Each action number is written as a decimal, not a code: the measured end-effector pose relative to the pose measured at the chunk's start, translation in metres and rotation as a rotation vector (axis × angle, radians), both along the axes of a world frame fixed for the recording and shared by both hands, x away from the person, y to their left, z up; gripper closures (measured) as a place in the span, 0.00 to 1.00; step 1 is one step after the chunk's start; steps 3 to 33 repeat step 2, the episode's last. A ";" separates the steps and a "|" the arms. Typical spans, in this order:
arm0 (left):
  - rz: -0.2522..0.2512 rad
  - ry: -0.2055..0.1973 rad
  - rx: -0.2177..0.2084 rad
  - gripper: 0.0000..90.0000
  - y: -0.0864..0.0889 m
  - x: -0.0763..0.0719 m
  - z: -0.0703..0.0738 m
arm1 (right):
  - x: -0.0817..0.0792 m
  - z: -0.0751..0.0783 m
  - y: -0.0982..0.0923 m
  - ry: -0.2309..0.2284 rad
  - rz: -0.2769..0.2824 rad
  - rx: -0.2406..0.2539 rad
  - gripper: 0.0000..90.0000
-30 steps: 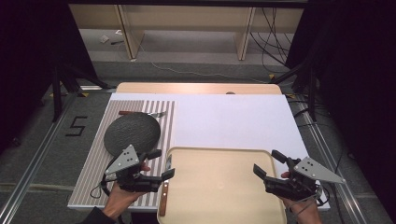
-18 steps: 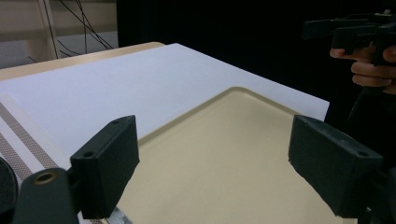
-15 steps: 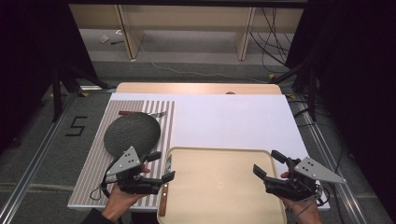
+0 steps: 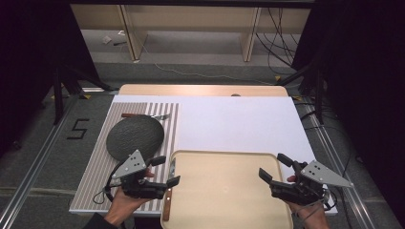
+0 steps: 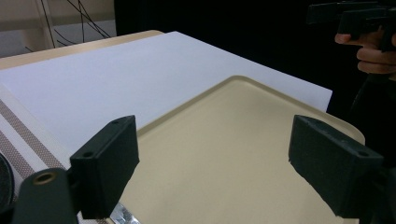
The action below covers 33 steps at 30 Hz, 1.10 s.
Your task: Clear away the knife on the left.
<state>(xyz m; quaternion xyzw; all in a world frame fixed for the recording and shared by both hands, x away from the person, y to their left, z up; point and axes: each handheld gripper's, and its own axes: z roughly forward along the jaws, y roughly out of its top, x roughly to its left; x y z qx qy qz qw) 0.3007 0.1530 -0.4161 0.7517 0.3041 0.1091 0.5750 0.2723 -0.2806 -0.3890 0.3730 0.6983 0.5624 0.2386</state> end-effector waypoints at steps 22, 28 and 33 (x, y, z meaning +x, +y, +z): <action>-0.002 0.001 0.005 0.18 0.000 0.000 0.000 | 0.000 0.000 0.000 0.000 0.002 -0.001 0.21; -0.002 0.001 0.005 0.18 0.000 0.000 0.000 | 0.000 0.000 0.000 0.000 0.002 -0.001 0.21; -0.002 0.001 0.005 0.18 0.000 0.000 0.000 | 0.000 0.000 0.000 0.000 0.002 -0.001 0.21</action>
